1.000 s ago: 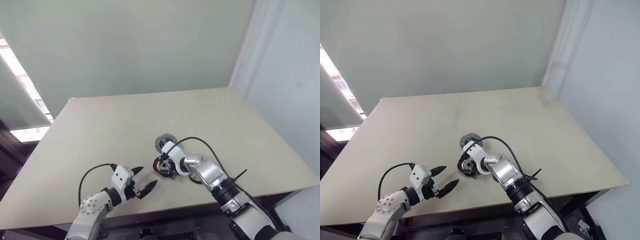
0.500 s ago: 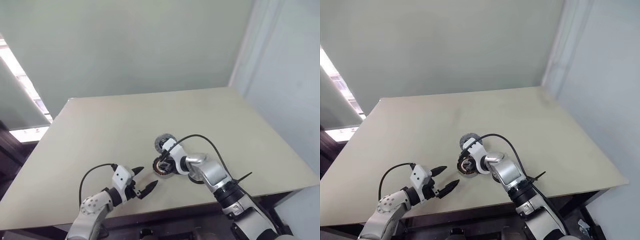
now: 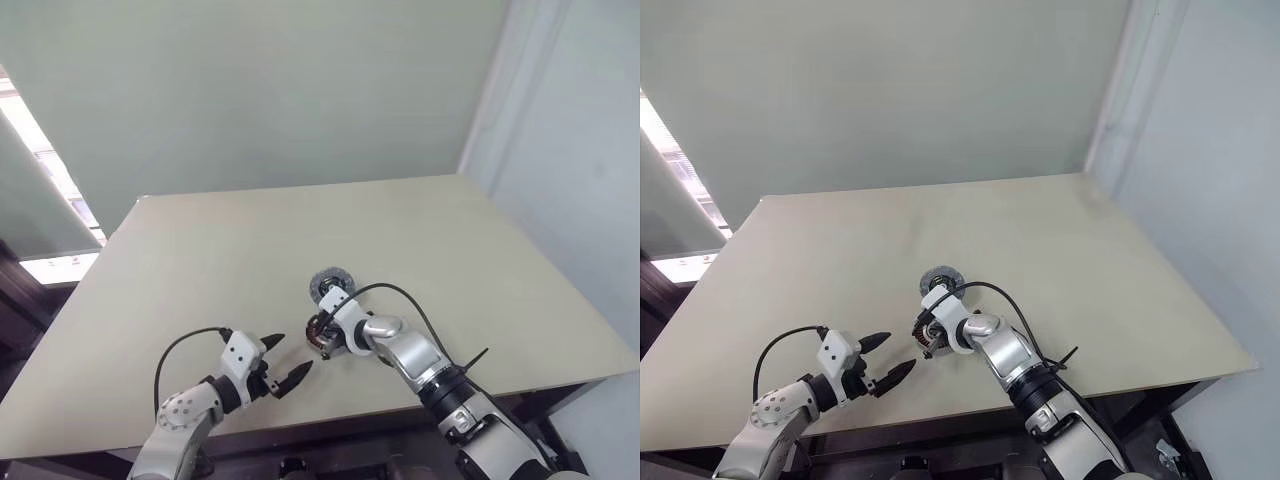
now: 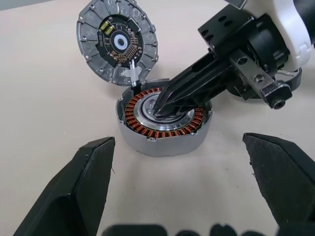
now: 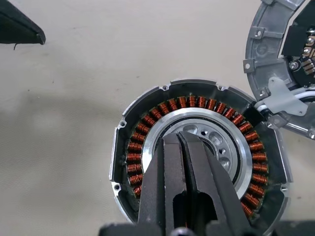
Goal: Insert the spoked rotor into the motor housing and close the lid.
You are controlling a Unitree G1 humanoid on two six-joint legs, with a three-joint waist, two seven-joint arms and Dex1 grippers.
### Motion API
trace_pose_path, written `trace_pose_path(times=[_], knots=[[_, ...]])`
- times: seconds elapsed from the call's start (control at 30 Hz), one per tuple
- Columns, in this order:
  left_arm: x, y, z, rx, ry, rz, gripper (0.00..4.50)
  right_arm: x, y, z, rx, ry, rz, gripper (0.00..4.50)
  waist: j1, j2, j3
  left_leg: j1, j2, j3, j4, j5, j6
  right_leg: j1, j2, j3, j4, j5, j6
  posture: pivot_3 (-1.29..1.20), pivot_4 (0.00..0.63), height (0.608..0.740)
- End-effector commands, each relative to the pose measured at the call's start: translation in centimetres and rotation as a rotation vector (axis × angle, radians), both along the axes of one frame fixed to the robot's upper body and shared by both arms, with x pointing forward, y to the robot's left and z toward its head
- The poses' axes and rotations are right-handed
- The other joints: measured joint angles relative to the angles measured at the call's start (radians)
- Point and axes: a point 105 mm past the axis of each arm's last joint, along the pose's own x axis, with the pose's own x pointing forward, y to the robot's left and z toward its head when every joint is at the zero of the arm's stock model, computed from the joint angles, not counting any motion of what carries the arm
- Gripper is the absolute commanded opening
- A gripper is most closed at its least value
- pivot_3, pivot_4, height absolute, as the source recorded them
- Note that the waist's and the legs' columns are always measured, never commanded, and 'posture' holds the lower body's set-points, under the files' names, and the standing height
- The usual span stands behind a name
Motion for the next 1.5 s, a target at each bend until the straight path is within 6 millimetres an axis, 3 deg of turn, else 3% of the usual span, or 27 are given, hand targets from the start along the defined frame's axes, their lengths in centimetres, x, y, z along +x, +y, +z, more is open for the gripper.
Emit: trace_pose_path(times=[0.03, 0.13, 0.23, 0.4, 0.6, 0.77, 0.93, 1.23, 1.5], knots=[[0.4, 0.0, 1.4, -0.002, -0.058, 0.001, 4.50, 0.9, -0.3, 3.1, 0.098, -0.039, -0.030, 0.01, 0.000, 0.000, 0.000, 0.000, 0.000, 0.000, 0.000, 0.000, 0.000, 0.000, 0.000, 0.000, 0.000, 0.000, 0.000, 0.00, 0.000, 0.740], [0.5, -0.2, 1.3, -0.007, -0.057, -0.002, 4.50, 1.3, -1.5, 6.1, 0.180, -0.042, -0.057, 0.01, 0.000, 0.000, 0.000, -0.001, 0.000, 0.000, 0.000, 0.000, 0.000, 0.000, 0.000, 0.000, 0.000, 0.000, 0.000, 0.00, 0.000, 0.740], [0.5, -0.4, 1.2, -0.012, -0.055, -0.005, 4.50, 1.2, -2.8, 7.5, 0.219, -0.024, -0.081, 0.60, 0.000, 0.000, 0.000, -0.001, 0.000, 0.000, 0.000, 0.000, 0.000, 0.000, 0.000, 0.000, 0.000, 0.000, 0.000, 0.00, 0.000, 0.740], [0.5, -0.8, 0.9, -0.023, -0.047, -0.018, 4.50, 2.3, -8.8, 9.3, 0.325, 0.004, -0.299, 2.38, 0.004, 0.000, 0.000, -0.001, 0.000, 0.000, 0.000, 0.000, 0.000, 0.000, 0.000, 0.000, 0.000, 0.000, 0.000, 0.00, 0.000, 0.740], [0.5, -1.0, 0.9, -0.027, -0.045, -0.024, 4.50, 2.0, -15.6, 7.5, 0.439, 0.151, -0.614, 4.49, 0.003, 0.000, 0.000, -0.001, -0.001, 0.001, 0.000, 0.000, 0.000, 0.001, -0.001, 0.000, -0.001, -0.001, -0.002, 0.00, 0.000, 0.740], [0.4, -1.1, 0.8, -0.031, -0.041, -0.030, 4.50, -0.5, -18.8, 4.5, 0.598, 0.421, -0.849, 4.49, 0.003, 0.000, 0.000, 0.000, 0.001, 0.002, -0.001, 0.000, 0.000, 0.000, 0.001, 0.001, 0.000, -0.001, -0.002, 0.00, 0.000, 0.740], [0.2, -1.1, 0.7, -0.034, -0.032, -0.037, 4.50, -2.8, -19.8, 2.7, 0.702, 0.601, -0.977, 4.49, 0.003, 0.002, 0.000, 0.000, 0.001, 0.003, -0.001, 0.000, 0.000, 0.000, 0.001, 0.002, 0.000, -0.001, -0.002, 0.00, 0.000, 0.740], [0.4, -1.0, 0.9, -0.028, -0.034, -0.047, 4.50, -4.6, -18.0, 0.9, 0.800, 0.754, -0.972, 4.49, 0.000, 0.004, 0.000, 0.000, 0.001, 0.003, -0.001, 0.000, 0.000, -0.001, 0.001, 0.002, -0.001, -0.002, -0.002, 0.00, 0.000, 0.740], [0.5, -1.0, 0.9, -0.024, -0.035, -0.048, 4.50, -4.5, -16.0, 0.7, 0.827, 0.810, -0.927, 4.49, -0.001, 0.004, 0.000, 0.000, 0.001, 0.003, -0.002, 0.000, 0.000, -0.001, 0.001, 0.002, -0.001, -0.002, -0.002, 0.00, 0.000, 0.740]])
